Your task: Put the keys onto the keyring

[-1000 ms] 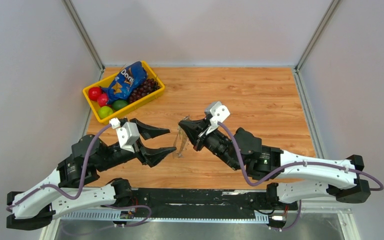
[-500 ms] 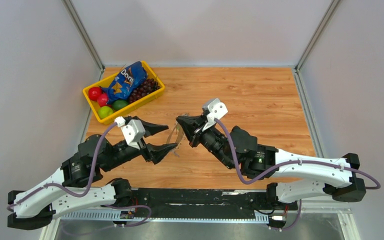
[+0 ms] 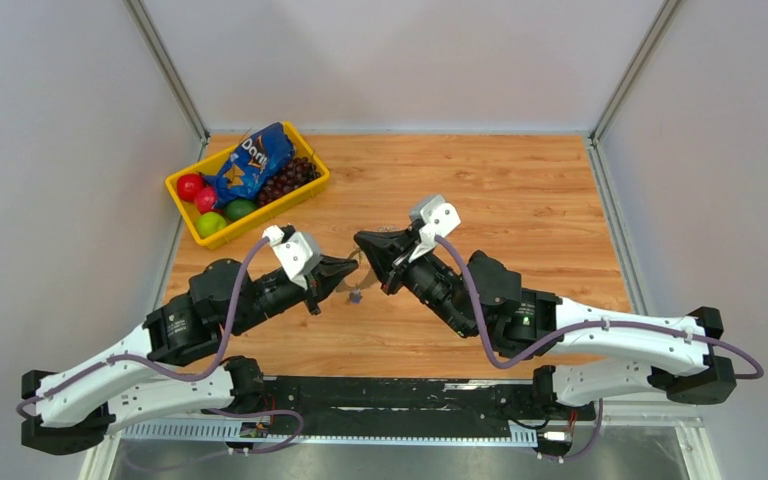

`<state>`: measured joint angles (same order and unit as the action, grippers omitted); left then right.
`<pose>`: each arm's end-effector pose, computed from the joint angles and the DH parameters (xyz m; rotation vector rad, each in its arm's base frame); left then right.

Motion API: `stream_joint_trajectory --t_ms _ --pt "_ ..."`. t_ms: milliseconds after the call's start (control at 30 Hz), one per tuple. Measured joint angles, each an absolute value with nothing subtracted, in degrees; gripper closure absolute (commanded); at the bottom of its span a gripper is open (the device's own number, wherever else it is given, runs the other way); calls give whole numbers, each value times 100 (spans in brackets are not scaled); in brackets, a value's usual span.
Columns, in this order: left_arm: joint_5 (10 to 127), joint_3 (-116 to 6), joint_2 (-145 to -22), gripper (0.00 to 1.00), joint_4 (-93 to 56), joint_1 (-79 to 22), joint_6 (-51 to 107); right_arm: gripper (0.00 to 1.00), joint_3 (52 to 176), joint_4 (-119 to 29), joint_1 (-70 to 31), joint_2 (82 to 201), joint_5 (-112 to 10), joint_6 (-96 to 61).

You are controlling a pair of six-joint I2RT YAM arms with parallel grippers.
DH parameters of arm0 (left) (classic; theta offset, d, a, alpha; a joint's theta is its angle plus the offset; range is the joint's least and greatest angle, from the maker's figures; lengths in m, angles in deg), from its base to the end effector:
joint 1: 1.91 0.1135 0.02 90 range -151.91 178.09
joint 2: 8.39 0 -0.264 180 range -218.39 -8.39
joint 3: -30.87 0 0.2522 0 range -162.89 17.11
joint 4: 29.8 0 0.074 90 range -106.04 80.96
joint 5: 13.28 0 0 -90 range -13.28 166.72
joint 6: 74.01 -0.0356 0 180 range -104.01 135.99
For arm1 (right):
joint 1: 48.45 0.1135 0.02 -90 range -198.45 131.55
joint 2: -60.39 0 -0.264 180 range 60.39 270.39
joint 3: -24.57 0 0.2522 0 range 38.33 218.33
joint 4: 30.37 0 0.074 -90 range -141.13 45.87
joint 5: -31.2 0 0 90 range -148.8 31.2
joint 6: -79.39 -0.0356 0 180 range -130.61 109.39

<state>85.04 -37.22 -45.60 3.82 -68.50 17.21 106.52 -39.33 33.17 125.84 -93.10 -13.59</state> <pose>0.0585 -0.1221 0.3974 0.8059 1.4709 -0.7888 0.0570 0.2490 0.4388 -0.5143 1.4191 0.7684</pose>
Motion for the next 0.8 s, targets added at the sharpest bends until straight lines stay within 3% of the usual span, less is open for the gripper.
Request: stream_joint_trajectory --t_ms 267,467,567,800 --pt "8609 -3724 -4851 100 137 -6865 1756 100 10269 -3972 3324 12122 -9380 -1405" --pt "8862 -3702 -5347 100 50 -6867 1974 52 9919 -4241 3309 11707 -9822 -1650" --pt "9092 -3643 -5609 100 48 -6859 2079 42 9721 -4484 3304 11340 -10134 -1748" --pt "9422 -3612 -6237 100 -64 -6743 2330 34 9080 -5181 3160 10505 -10921 -2251"
